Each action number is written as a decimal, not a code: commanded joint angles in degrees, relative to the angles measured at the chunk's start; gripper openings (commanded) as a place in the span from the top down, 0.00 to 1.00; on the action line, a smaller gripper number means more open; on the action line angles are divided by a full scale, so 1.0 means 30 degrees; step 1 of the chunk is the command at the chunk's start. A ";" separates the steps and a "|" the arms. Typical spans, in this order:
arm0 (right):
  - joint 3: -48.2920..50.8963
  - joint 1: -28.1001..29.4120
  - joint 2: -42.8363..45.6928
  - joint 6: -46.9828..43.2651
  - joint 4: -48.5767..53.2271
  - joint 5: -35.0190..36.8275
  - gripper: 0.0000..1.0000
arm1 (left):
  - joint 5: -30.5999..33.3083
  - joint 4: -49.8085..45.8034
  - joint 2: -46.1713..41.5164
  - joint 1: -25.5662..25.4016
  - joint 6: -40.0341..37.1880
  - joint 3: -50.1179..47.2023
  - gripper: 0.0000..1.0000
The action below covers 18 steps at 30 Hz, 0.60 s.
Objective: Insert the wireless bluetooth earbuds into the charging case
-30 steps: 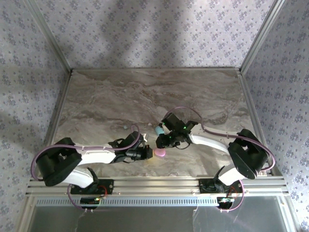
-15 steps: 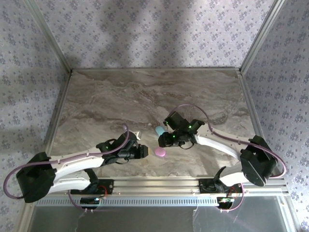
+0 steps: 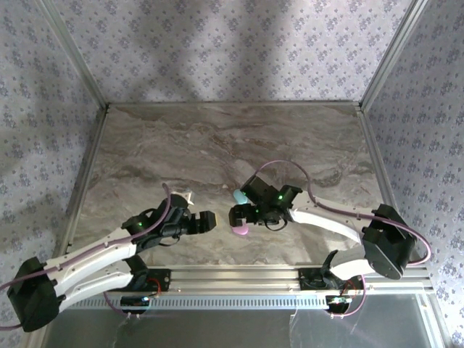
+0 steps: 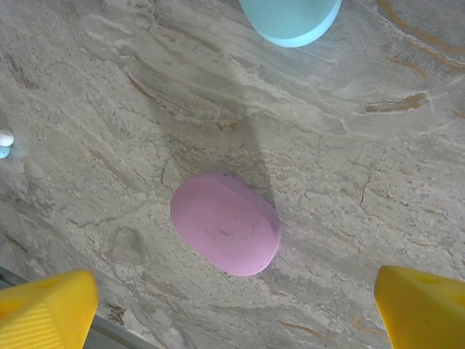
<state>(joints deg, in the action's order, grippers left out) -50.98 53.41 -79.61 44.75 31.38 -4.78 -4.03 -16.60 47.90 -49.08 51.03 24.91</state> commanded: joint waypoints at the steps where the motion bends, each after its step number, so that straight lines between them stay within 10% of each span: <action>1: -0.0843 0.0377 -0.0367 0.1952 0.0913 0.1683 0.00 | -0.0091 -0.1888 -0.1123 0.0433 -0.0466 -0.0126 0.00; 18: -0.4199 0.2196 -0.5422 0.7145 0.2955 0.3439 0.00 | -0.1897 -0.1454 -0.2433 0.3271 -0.0572 -0.1282 0.00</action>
<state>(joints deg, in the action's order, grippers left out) -60.97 59.44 -93.38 61.14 37.65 4.58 -8.27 -22.46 40.88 -39.75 50.37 21.67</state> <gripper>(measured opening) 0.999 0.997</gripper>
